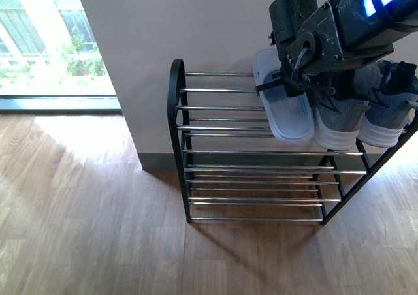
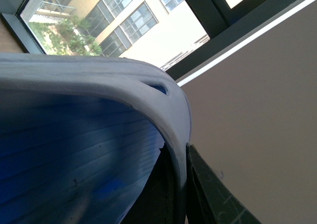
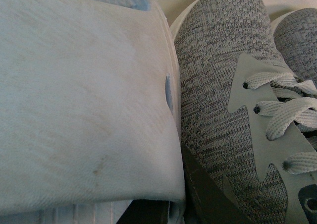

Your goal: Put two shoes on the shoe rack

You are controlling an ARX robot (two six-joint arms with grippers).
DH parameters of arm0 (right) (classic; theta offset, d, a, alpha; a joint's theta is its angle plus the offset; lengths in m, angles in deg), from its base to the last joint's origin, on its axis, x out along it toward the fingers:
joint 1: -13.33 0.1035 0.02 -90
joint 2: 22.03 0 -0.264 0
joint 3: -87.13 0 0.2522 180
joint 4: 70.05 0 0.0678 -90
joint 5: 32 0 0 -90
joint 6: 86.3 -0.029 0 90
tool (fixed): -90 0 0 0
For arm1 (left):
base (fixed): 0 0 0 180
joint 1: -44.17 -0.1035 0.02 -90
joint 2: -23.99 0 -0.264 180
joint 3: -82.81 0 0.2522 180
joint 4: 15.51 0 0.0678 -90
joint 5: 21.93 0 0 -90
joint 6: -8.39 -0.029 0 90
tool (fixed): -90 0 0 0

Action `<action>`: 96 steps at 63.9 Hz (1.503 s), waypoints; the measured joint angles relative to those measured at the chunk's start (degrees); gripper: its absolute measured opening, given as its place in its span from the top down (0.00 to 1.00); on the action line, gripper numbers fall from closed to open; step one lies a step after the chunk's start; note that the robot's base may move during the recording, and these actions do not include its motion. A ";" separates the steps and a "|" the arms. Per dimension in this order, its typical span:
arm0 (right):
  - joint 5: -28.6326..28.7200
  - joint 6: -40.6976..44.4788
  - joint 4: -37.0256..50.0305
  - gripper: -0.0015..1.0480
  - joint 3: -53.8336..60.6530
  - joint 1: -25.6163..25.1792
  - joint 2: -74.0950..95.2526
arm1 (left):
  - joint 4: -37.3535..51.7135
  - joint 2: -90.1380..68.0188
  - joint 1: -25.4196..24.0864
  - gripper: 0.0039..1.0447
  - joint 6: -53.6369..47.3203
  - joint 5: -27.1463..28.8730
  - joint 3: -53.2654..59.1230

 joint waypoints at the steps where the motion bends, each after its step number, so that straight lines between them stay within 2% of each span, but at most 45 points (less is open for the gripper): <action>1: 0.15 -0.15 -0.04 0.93 0.00 -0.02 0.00 | 0.00 0.00 0.00 0.98 0.00 0.00 0.00; 8: 1.55 -2.05 0.68 0.78 1.40 -0.20 -0.46 | 0.00 0.00 0.00 0.98 0.00 -0.02 0.00; 9: 2.73 -2.78 1.64 0.71 3.17 -0.22 -1.16 | 0.00 0.00 0.00 0.98 0.00 -0.02 0.00; 14: 4.55 -3.37 3.96 0.61 6.51 -0.17 -3.02 | 0.00 0.00 0.00 0.98 0.00 -0.02 0.00; 34: 16.22 -8.41 15.04 0.07 29.33 1.62 -23.85 | 0.00 0.00 0.00 0.98 0.00 0.00 0.00; 49: 27.10 -7.96 25.77 0.09 48.24 0.31 -43.30 | 0.00 0.00 0.00 0.98 0.00 -0.02 0.00; 54: 32.85 -7.34 28.63 0.09 56.46 -1.53 -53.72 | 0.00 0.00 0.00 0.98 0.00 0.00 0.00; 69: 46.75 -7.06 28.20 0.09 76.35 -10.95 -78.93 | 0.00 0.00 0.00 0.98 0.00 -0.02 0.00; 79: 53.09 -7.67 29.09 0.09 84.08 -16.68 -90.38 | 0.00 0.00 0.00 0.98 0.00 0.00 0.00; 85: 53.48 -7.85 29.48 0.09 84.91 -17.40 -92.21 | 0.00 0.00 0.00 0.98 0.00 -0.02 0.00; 93: 33.81 -4.63 41.92 0.26 89.79 -14.82 -92.19 | 0.00 0.00 0.00 0.98 0.00 -0.02 0.00; 96: 32.59 -4.11 42.62 0.33 90.95 -15.91 -93.37 | 0.00 0.00 0.00 0.98 0.00 0.02 0.00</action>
